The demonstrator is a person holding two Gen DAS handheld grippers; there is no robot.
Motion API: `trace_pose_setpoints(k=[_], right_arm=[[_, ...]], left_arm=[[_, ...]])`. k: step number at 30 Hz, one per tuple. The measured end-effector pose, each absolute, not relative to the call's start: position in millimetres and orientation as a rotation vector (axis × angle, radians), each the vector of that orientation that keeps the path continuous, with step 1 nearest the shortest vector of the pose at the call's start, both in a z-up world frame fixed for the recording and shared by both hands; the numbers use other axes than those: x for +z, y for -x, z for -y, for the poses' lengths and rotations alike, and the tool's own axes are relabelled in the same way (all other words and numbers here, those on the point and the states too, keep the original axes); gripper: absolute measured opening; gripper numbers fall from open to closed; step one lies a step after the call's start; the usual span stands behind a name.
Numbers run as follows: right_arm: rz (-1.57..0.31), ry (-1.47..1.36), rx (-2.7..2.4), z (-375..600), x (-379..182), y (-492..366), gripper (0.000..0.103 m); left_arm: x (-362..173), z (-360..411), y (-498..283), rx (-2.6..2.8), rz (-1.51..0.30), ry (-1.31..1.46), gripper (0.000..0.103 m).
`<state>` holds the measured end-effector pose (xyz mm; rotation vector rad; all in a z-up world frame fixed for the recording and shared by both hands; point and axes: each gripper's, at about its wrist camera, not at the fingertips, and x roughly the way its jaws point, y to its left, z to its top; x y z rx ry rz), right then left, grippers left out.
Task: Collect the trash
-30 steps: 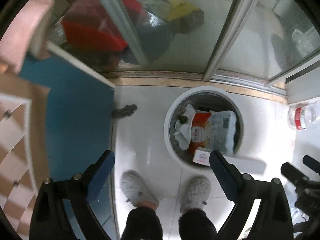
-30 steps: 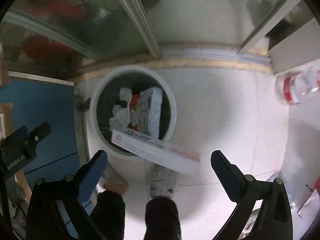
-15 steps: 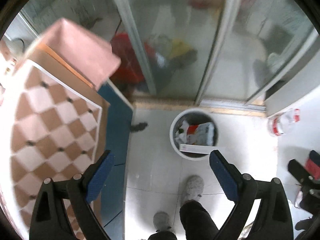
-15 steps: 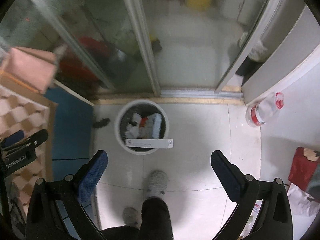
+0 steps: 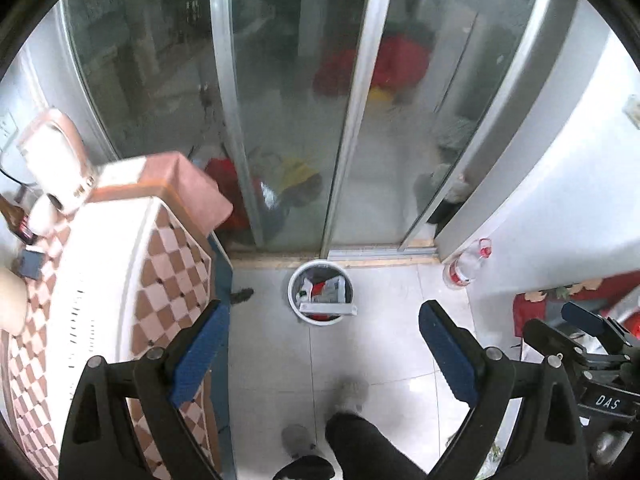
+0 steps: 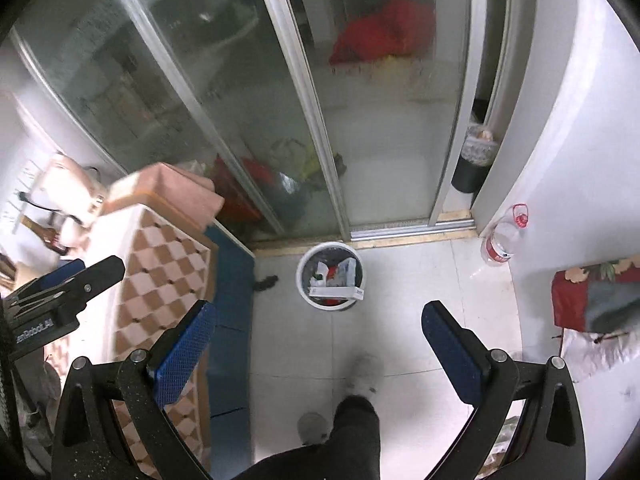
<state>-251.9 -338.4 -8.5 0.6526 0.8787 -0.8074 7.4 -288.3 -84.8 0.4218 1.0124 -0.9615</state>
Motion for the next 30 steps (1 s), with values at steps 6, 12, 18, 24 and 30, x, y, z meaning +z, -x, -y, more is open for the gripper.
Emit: trace_pose_setpoints(k=[6, 12, 18, 24, 30], right_arm=[[-0.812, -0.608, -0.798, 281, 54, 282, 0.103], [-0.794, -0.577, -0.741, 260, 78, 292, 0.103], [-0.789, -0.566, -0.702, 266, 76, 293, 0.103], [-0.808, -0.562, -0.665, 271, 68, 290, 0.103], [-0.821, -0.579, -0.64, 269, 63, 293, 0.103]], left_arm=[[-50, 255, 16, -0.981, -0.97, -0.381, 0.103], [-45, 233, 25, -0.932, -0.978, -0.331, 0.103], [-52, 225, 25, -0.885, -0.988, -0.313, 0.103], [-48, 218, 34, -0.879, -0.987, -0.323, 0.103], [-49, 216, 42, -0.906, -1.009, -0.341, 0.103]])
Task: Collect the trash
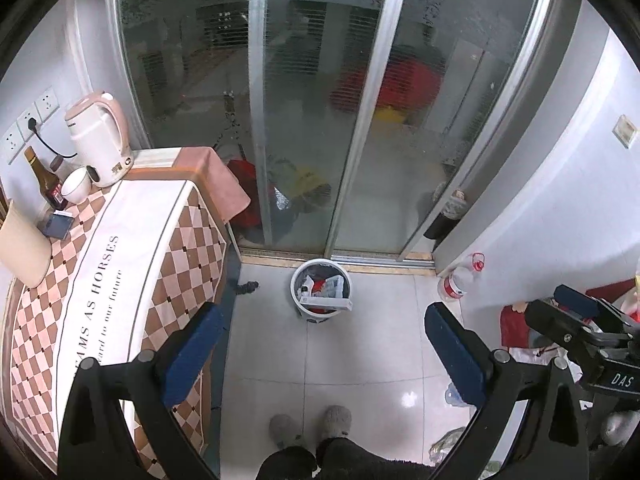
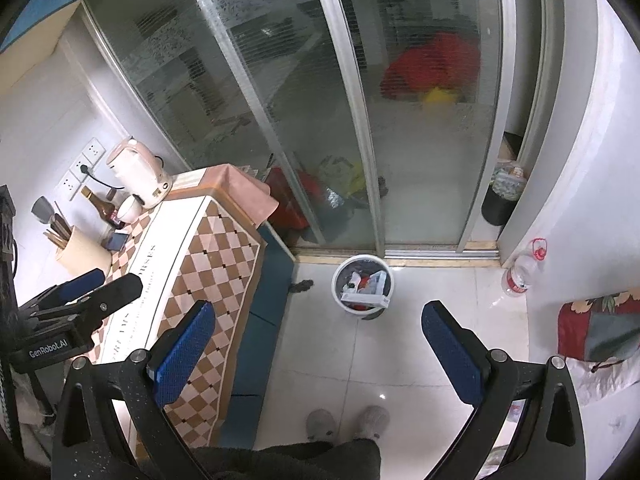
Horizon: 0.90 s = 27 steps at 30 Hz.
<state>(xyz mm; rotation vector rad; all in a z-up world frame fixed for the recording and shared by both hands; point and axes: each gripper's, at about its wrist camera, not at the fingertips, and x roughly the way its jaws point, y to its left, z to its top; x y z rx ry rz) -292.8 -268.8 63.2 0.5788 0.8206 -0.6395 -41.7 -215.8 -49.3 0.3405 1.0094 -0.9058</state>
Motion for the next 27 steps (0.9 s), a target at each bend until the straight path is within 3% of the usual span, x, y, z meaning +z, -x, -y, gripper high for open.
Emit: trace_pose_setpoints(k=[27], right_arm=[[-0.832, -0.596, -0.589, 266, 60, 296, 0.103]], left_arm=[[-49, 207, 48, -0.925, -1.049, -0.316, 0.103]])
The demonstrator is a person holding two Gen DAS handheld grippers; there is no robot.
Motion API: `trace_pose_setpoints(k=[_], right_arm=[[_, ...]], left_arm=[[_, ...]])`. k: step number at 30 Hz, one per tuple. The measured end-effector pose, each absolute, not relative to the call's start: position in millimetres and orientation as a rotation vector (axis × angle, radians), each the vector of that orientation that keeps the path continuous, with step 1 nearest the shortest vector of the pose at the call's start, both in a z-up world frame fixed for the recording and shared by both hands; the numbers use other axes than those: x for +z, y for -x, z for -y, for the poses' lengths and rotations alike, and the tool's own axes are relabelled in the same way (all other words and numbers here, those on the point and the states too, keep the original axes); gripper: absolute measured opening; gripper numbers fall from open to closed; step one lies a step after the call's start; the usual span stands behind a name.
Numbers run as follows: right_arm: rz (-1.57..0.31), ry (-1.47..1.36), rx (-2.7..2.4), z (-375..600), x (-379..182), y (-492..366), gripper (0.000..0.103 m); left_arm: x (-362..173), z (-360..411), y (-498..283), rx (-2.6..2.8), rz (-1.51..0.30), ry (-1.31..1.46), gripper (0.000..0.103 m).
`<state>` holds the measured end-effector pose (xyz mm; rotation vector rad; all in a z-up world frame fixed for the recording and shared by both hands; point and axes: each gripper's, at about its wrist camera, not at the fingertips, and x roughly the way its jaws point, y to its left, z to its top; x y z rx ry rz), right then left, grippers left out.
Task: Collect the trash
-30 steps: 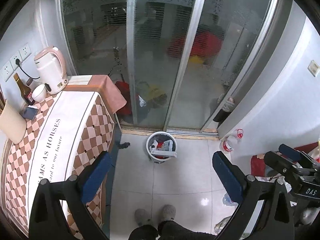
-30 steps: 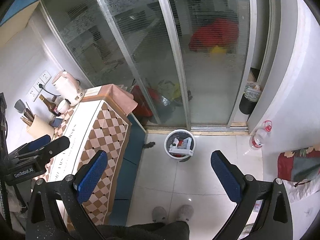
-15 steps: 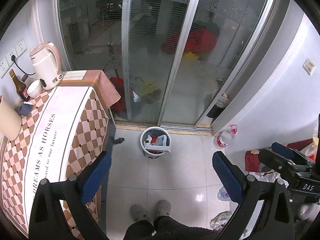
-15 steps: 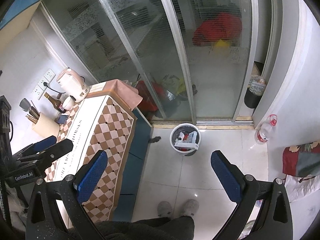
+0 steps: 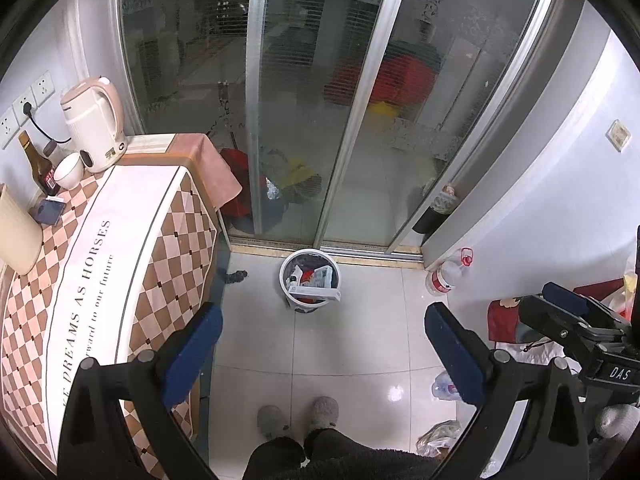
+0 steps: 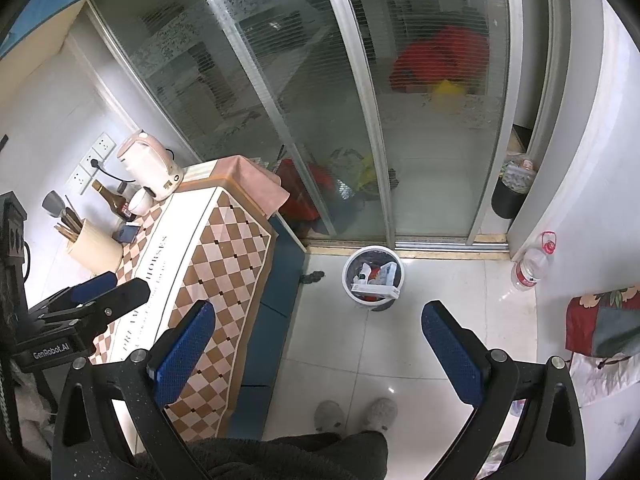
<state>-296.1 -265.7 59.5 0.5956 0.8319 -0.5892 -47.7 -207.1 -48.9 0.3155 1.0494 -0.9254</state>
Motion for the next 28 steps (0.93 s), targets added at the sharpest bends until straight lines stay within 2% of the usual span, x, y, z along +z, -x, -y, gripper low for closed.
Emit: trace_pose_setpoints(k=[28], right_arm=[[-0.851, -0.606, -0.576, 277, 55, 286, 0.103]], left_arm=[[-46, 214, 52, -0.969, -1.052, -0.3, 0.103]])
